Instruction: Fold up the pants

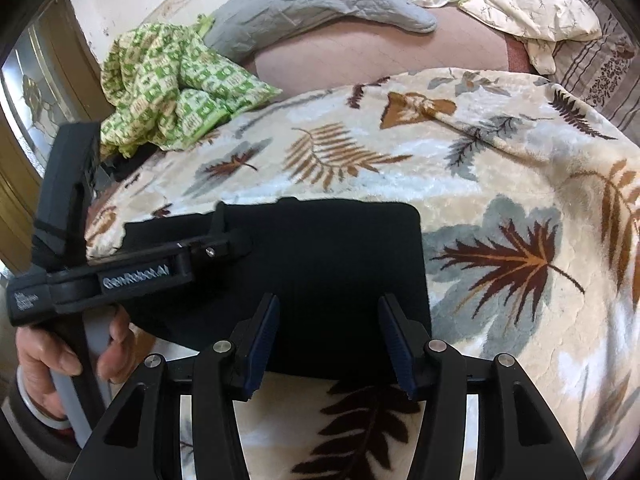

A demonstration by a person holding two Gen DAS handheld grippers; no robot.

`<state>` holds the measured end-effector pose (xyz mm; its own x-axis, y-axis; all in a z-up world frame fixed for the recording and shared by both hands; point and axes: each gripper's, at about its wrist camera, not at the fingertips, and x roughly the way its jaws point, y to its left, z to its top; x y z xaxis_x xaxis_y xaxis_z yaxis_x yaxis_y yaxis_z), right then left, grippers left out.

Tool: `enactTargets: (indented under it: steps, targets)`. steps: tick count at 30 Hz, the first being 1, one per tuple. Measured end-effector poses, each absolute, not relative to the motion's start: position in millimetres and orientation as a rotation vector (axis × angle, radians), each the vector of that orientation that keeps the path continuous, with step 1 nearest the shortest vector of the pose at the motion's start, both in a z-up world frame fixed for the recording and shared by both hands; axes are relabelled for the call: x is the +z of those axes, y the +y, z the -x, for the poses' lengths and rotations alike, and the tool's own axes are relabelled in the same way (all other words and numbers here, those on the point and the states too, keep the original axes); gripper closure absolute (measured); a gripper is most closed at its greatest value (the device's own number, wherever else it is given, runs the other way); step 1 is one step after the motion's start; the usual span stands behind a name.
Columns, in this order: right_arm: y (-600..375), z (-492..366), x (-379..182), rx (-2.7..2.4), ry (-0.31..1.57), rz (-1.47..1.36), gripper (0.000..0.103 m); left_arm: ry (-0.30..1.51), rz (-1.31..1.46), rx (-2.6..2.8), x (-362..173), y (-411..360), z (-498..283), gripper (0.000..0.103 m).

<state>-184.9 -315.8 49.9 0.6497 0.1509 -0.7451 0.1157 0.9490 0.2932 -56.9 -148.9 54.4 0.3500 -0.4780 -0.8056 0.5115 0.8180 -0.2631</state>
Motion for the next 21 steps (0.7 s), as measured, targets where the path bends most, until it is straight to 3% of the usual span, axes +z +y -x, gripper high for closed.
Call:
enactTargets:
  steps: [13, 21]
  targets:
    - [-282.0, 175.6, 47.9, 0.084, 0.897, -0.295, 0.049, 1.022, -0.003, -0.616, 68.6, -118.9, 71.4, 0.051]
    - [-267.3, 169.6, 33.6, 0.084, 0.947, -0.250, 0.045, 1.055, 0.058, -0.585, 66.1, -92.8, 74.8, 0.040]
